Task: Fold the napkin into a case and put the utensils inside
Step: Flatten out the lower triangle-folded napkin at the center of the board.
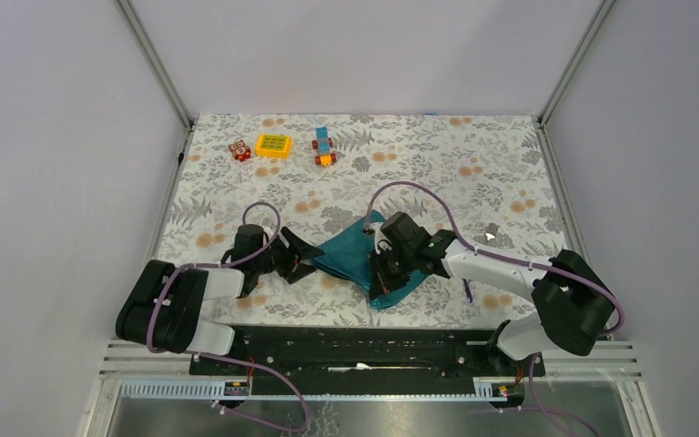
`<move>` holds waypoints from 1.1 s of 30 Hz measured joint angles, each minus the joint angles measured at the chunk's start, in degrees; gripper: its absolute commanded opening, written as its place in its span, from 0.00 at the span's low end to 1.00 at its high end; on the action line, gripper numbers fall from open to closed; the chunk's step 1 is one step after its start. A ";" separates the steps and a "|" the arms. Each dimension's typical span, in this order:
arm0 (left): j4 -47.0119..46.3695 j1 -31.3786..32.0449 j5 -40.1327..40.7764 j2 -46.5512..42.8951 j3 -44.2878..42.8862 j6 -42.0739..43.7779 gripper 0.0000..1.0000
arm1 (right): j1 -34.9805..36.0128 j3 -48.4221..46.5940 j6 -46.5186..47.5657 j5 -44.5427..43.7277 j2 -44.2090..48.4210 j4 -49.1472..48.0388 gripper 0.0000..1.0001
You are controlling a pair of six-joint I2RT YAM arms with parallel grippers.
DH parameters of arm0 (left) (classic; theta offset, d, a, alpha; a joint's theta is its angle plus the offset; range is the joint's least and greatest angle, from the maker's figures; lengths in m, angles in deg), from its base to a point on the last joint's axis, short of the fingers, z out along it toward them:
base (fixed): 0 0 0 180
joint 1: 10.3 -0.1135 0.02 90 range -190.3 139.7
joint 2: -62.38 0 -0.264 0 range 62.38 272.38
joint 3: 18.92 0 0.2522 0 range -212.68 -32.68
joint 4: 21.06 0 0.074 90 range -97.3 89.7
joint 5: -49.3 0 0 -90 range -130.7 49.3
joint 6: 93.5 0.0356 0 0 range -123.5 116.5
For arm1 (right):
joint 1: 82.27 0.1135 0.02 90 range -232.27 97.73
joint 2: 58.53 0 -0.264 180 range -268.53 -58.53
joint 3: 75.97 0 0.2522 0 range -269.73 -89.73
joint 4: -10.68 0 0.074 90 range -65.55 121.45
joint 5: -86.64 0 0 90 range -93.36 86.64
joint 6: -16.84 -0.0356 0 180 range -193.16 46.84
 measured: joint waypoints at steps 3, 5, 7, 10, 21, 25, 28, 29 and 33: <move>-0.50 0.20 0.35 1.73 -0.66 0.20 0.56 | -0.28 0.44 -0.07 0.28 0.00 -0.15 0.00; -0.46 0.20 0.74 2.32 -1.03 0.44 0.52 | -0.39 0.66 -0.11 0.66 0.00 -0.55 0.00; -0.09 0.24 1.38 2.80 -1.36 1.03 0.48 | -0.44 0.79 -0.15 1.05 0.00 -0.83 0.00; 0.87 0.24 2.21 3.02 -1.92 1.60 0.40 | -0.46 0.87 -0.15 1.36 0.00 -1.01 0.00; 6.34 -0.52 2.45 3.50 -5.22 5.55 0.03 | -0.48 1.77 -0.02 2.73 -0.09 -2.29 0.00; 11.41 -3.30 1.42 1.62 -5.55 8.50 0.00 | -0.24 2.51 -0.04 3.54 -0.72 -4.63 0.00; 15.69 -5.53 0.72 -0.85 -5.73 10.78 0.00 | 0.98 2.56 -0.26 3.85 -1.62 -6.67 0.00; 17.07 -6.38 0.55 -1.64 -5.86 11.56 0.00 | 1.99 2.56 -0.55 3.91 -2.12 -7.63 0.00; 25.42 -9.42 0.28 -5.09 -7.30 15.08 0.00 | 6.43 2.54 -2.45 4.83 -4.90 -12.48 0.00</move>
